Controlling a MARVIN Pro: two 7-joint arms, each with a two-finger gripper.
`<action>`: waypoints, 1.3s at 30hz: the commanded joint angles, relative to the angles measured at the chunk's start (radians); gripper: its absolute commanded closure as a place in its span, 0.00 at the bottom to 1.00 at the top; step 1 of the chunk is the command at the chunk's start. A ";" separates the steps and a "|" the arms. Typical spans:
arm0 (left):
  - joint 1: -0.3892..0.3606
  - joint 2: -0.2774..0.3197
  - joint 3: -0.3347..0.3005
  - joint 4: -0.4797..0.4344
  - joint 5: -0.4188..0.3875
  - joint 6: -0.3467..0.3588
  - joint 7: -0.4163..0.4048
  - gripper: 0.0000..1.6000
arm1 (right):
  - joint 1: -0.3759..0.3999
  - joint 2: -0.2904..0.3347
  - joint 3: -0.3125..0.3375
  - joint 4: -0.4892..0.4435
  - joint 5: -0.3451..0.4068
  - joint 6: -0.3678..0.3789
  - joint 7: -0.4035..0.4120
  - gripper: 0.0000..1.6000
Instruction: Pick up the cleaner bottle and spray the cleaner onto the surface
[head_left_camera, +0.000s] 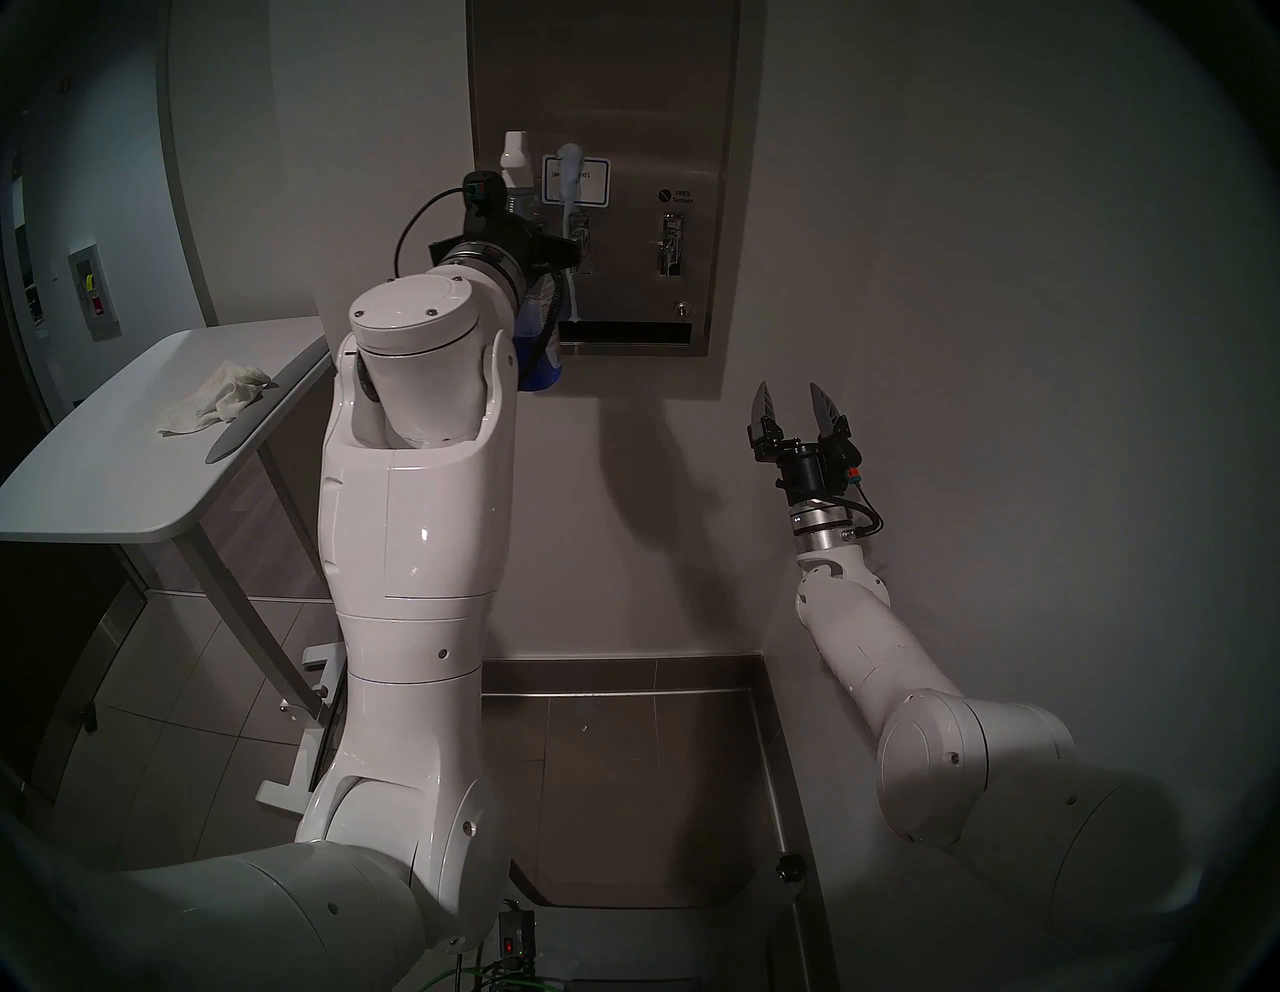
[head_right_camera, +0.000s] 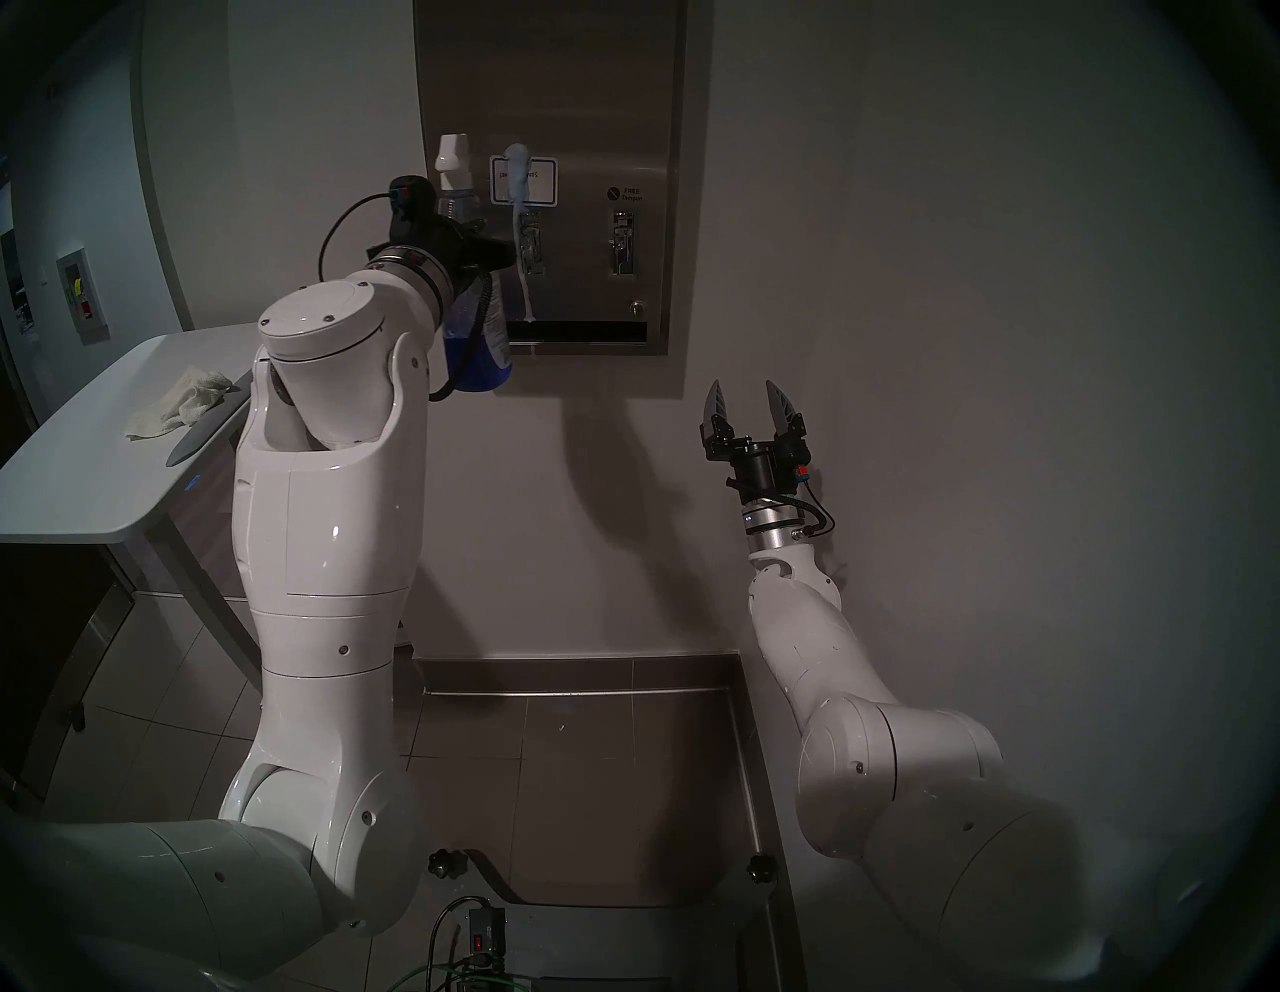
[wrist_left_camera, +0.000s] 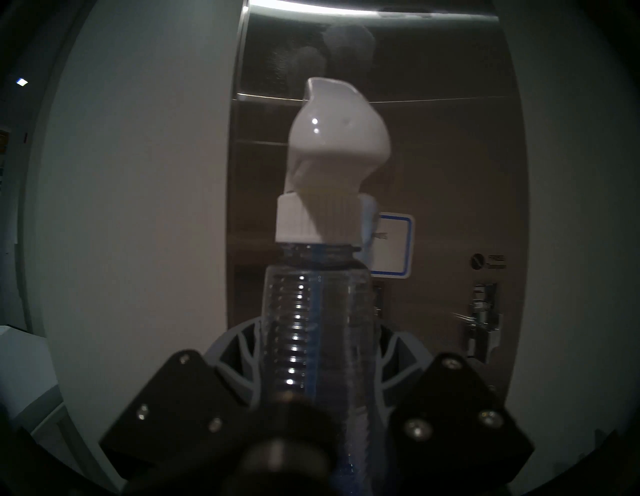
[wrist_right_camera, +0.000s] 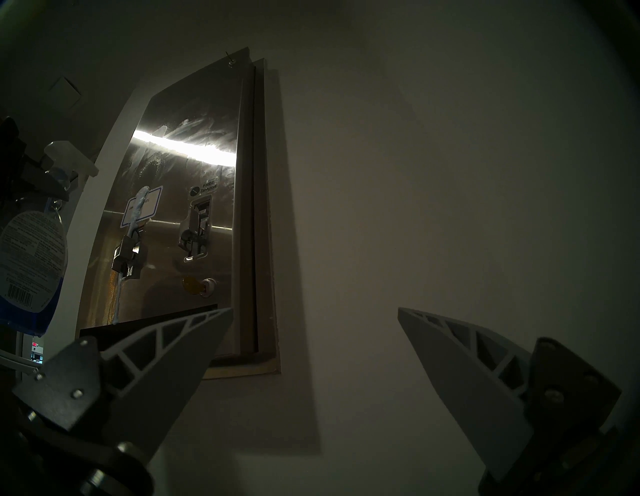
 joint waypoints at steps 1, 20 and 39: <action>-0.073 0.037 -0.044 -0.072 0.017 -0.031 0.015 1.00 | -0.002 -0.009 0.000 -0.079 0.000 -0.004 0.012 0.00; -0.081 0.125 -0.155 -0.125 0.072 -0.031 0.068 1.00 | -0.072 -0.033 0.012 -0.208 0.006 -0.004 0.010 0.00; -0.067 0.198 -0.235 -0.184 0.122 -0.030 0.114 1.00 | -0.169 -0.061 0.021 -0.388 0.005 -0.004 0.006 0.00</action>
